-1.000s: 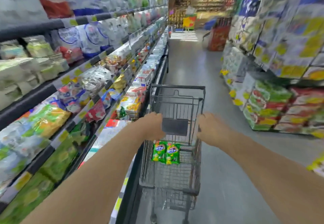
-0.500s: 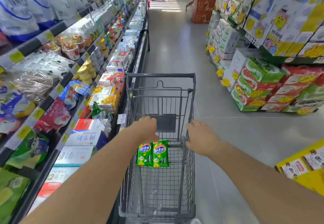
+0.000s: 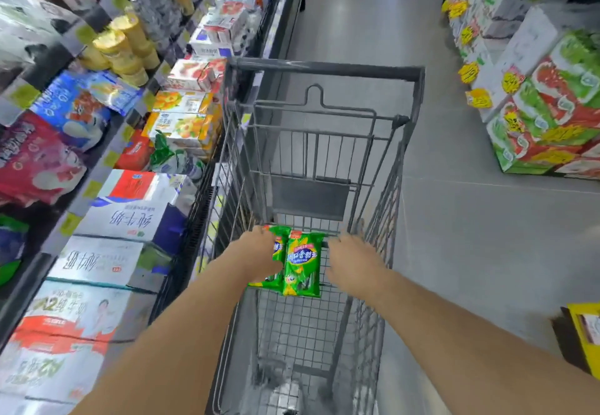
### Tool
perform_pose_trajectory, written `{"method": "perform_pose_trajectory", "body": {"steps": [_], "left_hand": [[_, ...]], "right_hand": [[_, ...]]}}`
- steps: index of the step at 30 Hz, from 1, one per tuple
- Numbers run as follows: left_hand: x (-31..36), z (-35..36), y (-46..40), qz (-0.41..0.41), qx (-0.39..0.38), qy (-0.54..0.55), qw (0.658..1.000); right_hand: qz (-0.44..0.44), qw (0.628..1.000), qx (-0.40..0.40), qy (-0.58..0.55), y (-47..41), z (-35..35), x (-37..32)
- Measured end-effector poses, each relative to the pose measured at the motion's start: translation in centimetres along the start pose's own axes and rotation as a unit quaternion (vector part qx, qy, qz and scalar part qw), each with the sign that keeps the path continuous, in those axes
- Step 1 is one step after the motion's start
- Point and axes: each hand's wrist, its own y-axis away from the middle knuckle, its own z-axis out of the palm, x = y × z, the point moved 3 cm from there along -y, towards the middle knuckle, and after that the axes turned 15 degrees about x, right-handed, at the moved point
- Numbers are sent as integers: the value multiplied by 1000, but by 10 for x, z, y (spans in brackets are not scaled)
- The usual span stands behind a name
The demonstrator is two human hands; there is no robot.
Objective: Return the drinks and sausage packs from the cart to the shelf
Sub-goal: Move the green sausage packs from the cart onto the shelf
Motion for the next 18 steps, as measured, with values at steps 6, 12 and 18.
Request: {"method": "perform_pose_trajectory", "body": {"steps": [6,12,18], "left_hand": [[-26,111,-76,-42,-41,35,998],[-49,199,-125,-117,-25,66,991],[-66,256,-158,-167,2,59,984]], "right_hand": [[100,990,-33,-92,-67,120,14],[199,964,-53,-167,-119,231,18],[246,949,-54,-192,-141,285,26]]}}
